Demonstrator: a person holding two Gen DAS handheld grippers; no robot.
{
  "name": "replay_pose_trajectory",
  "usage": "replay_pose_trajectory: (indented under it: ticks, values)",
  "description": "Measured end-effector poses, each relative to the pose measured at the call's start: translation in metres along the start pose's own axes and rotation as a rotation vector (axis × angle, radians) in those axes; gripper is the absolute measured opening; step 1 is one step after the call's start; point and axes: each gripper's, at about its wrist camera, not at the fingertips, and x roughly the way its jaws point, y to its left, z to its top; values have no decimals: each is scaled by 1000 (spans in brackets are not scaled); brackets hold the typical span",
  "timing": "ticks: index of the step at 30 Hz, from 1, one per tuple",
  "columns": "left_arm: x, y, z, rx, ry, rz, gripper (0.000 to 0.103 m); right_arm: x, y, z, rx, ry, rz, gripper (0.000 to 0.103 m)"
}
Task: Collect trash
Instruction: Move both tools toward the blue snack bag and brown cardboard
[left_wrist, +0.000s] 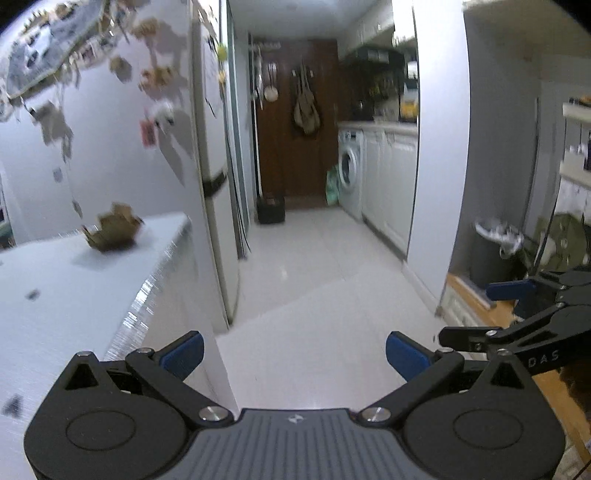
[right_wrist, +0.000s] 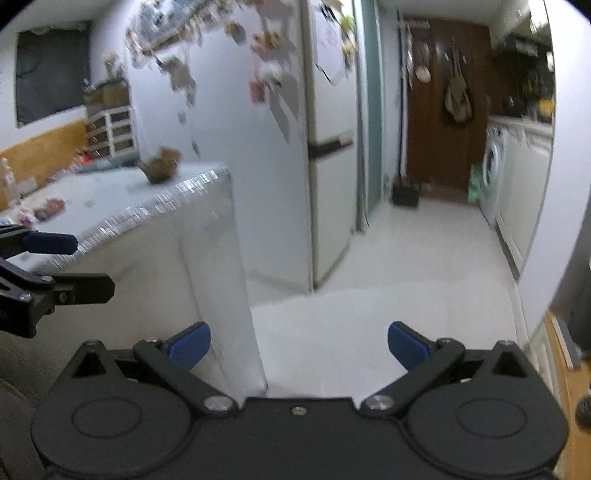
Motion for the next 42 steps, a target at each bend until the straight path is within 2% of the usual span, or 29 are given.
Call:
replay_pose_trajectory:
  ticks: [8,17,25,35,38,42]
  values:
    - [-57,41,18,-28,-122,87,103,-15,43,34,-7,-147,89,103]
    - [-101,109,22,-53,-194,295,103,-2,89,64,-37,-232,137,103]
    - [-120,184,4,-99,-165,433,103,26,126,86,-84,-261,195,103]
    - [-123,271,-29,-151,-77,539,103,80,167,117,-179,-274,224,103]
    - [-123,291,-41,-162,-52,537,103,101,174,127,-188,-279,237,103]
    - [-122,313,-50,-183,-40,489,103,133,187,141,-222,-272,237,103]
